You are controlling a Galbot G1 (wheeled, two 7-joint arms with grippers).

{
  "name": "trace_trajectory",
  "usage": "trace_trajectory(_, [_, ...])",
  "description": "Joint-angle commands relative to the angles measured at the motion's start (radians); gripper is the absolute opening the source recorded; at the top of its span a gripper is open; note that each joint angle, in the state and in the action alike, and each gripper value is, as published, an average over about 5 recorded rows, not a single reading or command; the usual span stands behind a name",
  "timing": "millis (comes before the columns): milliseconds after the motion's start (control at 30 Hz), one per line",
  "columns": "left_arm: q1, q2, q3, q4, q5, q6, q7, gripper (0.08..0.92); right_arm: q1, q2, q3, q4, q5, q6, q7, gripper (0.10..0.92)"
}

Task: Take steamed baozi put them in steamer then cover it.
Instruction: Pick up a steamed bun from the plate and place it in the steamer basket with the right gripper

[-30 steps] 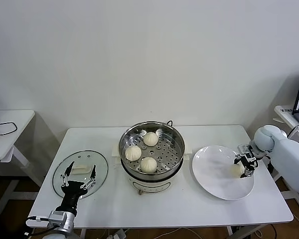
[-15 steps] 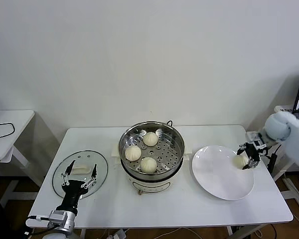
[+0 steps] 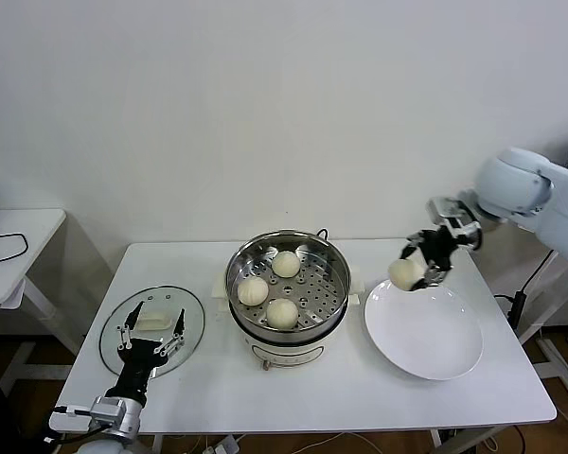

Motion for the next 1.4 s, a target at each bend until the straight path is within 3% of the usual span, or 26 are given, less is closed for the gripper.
trace_trajectory(33, [-0.003, 0.003, -0.016, 0.002, -0.020, 0.003, 0.006, 0.823, 0.237, 0.213, -0.211, 0.105, 0.232, -0.164, 0.075, 0.706])
trace_trajectory(467, [-0.012, 0.002, -0.064, 0.023, -0.037, 0.006, 0.022, 0.823, 0.019, 0.487, -0.135, -0.171, 0.146, -0.161, 0.068, 0.705])
trace_trajectory(1400, [-0.031, 0.001, -0.079, 0.058, -0.042, 0.004, 0.030, 0.823, -0.212, 0.578, -0.041, -0.404, -0.016, -0.131, 0.038, 0.712])
